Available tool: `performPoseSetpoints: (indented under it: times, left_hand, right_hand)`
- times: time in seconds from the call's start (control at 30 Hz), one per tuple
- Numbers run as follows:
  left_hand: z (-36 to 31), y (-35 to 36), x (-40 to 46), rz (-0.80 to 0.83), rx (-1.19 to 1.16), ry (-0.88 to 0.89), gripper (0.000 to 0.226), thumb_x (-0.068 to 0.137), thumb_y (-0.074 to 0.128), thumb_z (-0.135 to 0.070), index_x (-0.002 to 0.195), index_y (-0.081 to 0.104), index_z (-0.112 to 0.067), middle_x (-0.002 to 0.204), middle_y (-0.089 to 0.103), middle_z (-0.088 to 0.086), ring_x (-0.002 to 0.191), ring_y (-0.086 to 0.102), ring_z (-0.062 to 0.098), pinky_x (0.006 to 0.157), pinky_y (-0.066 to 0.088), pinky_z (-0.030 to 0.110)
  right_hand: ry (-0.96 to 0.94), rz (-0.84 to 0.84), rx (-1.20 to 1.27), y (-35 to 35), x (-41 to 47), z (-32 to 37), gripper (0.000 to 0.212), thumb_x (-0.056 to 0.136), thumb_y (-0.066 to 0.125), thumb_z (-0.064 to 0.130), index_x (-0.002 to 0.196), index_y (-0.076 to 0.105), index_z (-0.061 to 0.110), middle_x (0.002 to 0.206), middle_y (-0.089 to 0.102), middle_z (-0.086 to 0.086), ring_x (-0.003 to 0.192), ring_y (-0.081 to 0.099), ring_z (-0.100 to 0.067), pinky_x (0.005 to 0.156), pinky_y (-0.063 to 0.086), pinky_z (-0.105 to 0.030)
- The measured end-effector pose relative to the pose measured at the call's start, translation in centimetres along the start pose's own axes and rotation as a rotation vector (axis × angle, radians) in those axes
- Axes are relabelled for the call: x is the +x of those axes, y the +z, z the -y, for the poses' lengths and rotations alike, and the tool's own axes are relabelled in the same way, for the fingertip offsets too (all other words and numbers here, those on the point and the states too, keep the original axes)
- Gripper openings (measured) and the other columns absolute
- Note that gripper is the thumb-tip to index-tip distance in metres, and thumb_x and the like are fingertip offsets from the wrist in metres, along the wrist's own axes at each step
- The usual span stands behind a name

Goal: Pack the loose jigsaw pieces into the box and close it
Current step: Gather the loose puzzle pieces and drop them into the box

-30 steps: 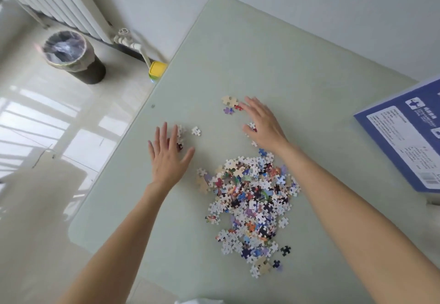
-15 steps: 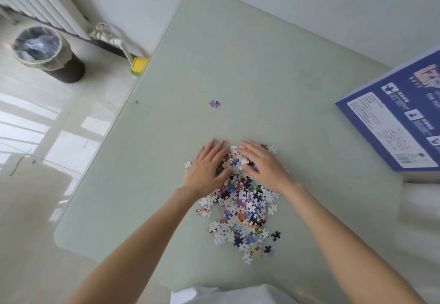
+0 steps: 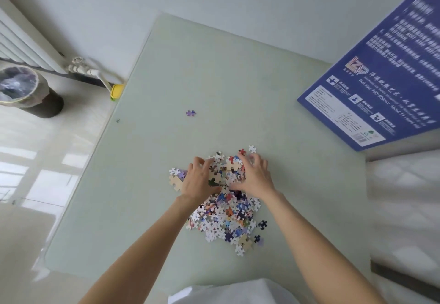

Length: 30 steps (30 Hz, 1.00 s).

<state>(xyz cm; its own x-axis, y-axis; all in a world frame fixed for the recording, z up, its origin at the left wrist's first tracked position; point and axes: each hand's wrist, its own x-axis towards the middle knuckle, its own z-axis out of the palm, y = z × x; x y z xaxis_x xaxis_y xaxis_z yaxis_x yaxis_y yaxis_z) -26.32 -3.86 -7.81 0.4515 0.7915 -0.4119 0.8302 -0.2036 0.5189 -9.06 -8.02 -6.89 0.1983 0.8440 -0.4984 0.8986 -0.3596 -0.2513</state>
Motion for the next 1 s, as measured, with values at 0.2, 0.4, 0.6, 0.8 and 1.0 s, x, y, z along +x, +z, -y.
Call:
performPoseSetpoints:
  times: [0.2, 0.4, 0.6, 0.8, 1.0]
  left_hand:
    - [0.4, -0.7, -0.3, 0.089, 0.043, 0.088, 0.091, 0.068, 0.074, -0.049, 0.141, 0.027, -0.025, 0.135, 0.031, 0.003, 0.119, 0.037, 0.018, 0.098, 0.043, 0.031]
    - [0.3, -0.6, -1.2, 0.062, 0.201, 0.153, 0.090, 0.069, 0.076, -0.040, 0.141, 0.025, -0.026, 0.138, 0.029, 0.000, 0.120, 0.033, 0.018, 0.085, 0.049, 0.026]
    - [0.7, -0.5, -0.8, 0.012, 0.029, 0.152, 0.066, 0.077, 0.072, -0.030, 0.135, 0.042, -0.025, 0.133, 0.041, 0.002, 0.118, 0.043, 0.019, 0.100, 0.039, 0.029]
    - [1.0, -1.0, -0.4, -0.018, -0.047, 0.153, 0.058, 0.078, 0.071, -0.028, 0.132, 0.049, -0.024, 0.123, 0.053, 0.001, 0.098, 0.060, 0.019, 0.087, 0.045, 0.025]
    - [1.5, -1.2, -0.2, 0.041, -0.134, 0.089, 0.068, 0.074, 0.076, -0.026, 0.133, 0.044, -0.024, 0.124, 0.050, 0.003, 0.103, 0.056, 0.018, 0.086, 0.045, 0.025]
  right_hand:
    - [-0.040, -0.017, 0.042, 0.9, -0.6, 0.5, 0.079, 0.071, 0.075, 0.045, 0.138, 0.035, 0.034, 0.132, 0.033, -0.005, 0.120, 0.037, -0.022, 0.091, 0.048, -0.040]
    - [-0.093, -0.085, 0.091, 0.6, -1.2, 0.9, 0.056, 0.077, 0.073, 0.035, 0.125, 0.049, 0.024, 0.122, 0.042, -0.004, 0.106, 0.049, -0.018, 0.086, 0.048, -0.029]
    - [-0.166, -0.034, 0.196, -0.1, -1.2, 1.9, 0.063, 0.079, 0.072, 0.026, 0.134, 0.041, 0.031, 0.128, 0.036, -0.004, 0.104, 0.051, -0.019, 0.080, 0.041, -0.022]
    - [-0.208, -0.050, 0.084, -0.2, -0.7, 2.5, 0.050, 0.081, 0.071, 0.019, 0.127, 0.052, 0.026, 0.133, 0.040, -0.006, 0.085, 0.056, -0.016, 0.068, 0.042, -0.018]
    - [-0.171, -0.121, 0.202, -0.8, -1.0, 2.1, 0.033, 0.083, 0.068, 0.021, 0.116, 0.063, 0.020, 0.116, 0.052, -0.001, 0.089, 0.056, -0.015, 0.078, 0.043, -0.020]
